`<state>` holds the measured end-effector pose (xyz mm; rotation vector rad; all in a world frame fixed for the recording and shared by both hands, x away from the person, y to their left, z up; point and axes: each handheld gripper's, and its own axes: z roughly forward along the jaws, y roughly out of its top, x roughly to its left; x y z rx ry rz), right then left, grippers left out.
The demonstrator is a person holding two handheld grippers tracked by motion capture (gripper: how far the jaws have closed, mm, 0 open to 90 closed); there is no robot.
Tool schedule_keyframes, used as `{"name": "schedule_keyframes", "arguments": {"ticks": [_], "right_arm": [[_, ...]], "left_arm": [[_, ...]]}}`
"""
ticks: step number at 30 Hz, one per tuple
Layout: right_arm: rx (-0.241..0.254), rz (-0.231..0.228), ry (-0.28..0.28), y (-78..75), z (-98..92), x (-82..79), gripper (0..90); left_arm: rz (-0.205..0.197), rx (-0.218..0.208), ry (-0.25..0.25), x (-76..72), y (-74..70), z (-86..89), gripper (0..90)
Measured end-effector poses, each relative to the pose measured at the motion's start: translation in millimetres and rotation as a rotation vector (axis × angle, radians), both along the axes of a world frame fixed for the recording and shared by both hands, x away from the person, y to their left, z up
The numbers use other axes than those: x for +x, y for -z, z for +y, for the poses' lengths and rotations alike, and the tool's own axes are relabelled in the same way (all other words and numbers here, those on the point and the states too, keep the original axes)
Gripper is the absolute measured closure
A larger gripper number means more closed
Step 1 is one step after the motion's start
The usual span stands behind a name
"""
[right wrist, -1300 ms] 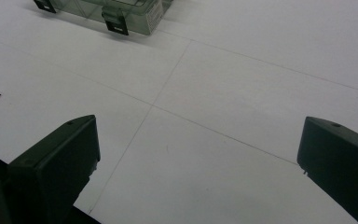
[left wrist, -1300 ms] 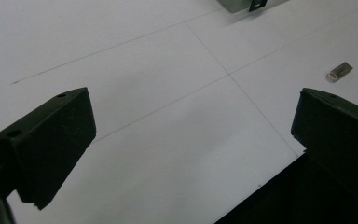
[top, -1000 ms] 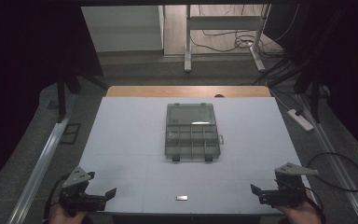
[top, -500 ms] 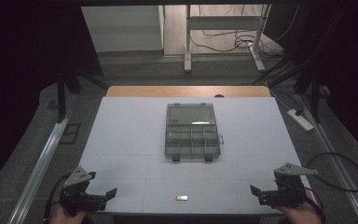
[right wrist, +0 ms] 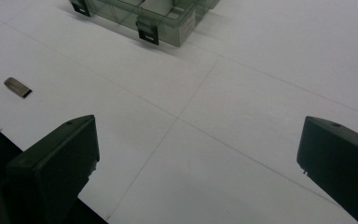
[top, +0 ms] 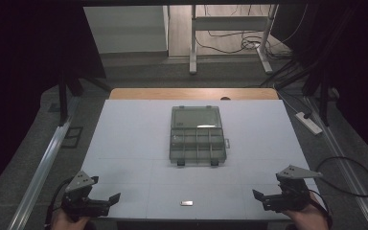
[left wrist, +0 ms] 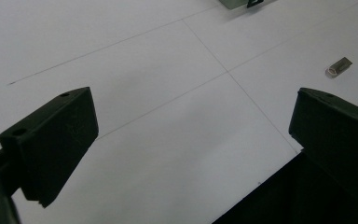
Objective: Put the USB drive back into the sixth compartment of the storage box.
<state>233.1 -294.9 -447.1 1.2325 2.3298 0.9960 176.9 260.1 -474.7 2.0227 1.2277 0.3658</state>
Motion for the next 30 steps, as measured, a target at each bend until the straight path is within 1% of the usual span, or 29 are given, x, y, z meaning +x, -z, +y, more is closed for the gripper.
{"name": "schedule_keyframes", "arguments": {"ticks": [5,6,8,9,14,20,27,30], "right_arm": [[0.016,-0.003,-0.042,-0.2,1.6,3.2,0.0],[0.027,0.007,-0.064,0.3,2.9,4.7,0.0],[0.03,0.011,-0.067,0.4,3.6,5.1,0.0],[0.032,0.014,-0.081,0.5,5.6,6.2,0.0],[0.021,0.006,-0.096,0.1,8.3,6.9,0.0],[0.017,-0.009,-0.148,-0.9,15.5,7.5,0.0],[0.009,0.007,-0.164,-1.5,23.5,11.6,0.0],[0.022,0.003,-0.177,-1.8,27.4,13.0,0.0]], "left_arm": [[0.001,-0.001,-0.002,0.2,0.1,0.1,1.2],[0.001,-0.001,-0.003,0.2,0.1,0.1,1.2],[0.001,-0.001,-0.003,0.2,0.1,0.1,1.2],[0.001,-0.001,-0.002,0.2,0.1,0.1,1.2],[0.002,0.0,-0.004,0.3,0.2,0.1,1.2],[0.003,0.002,-0.003,0.4,0.2,0.0,1.2],[0.005,0.003,-0.006,0.5,0.2,0.0,1.2],[0.005,0.004,-0.007,0.6,0.2,-0.1,1.2]]}}
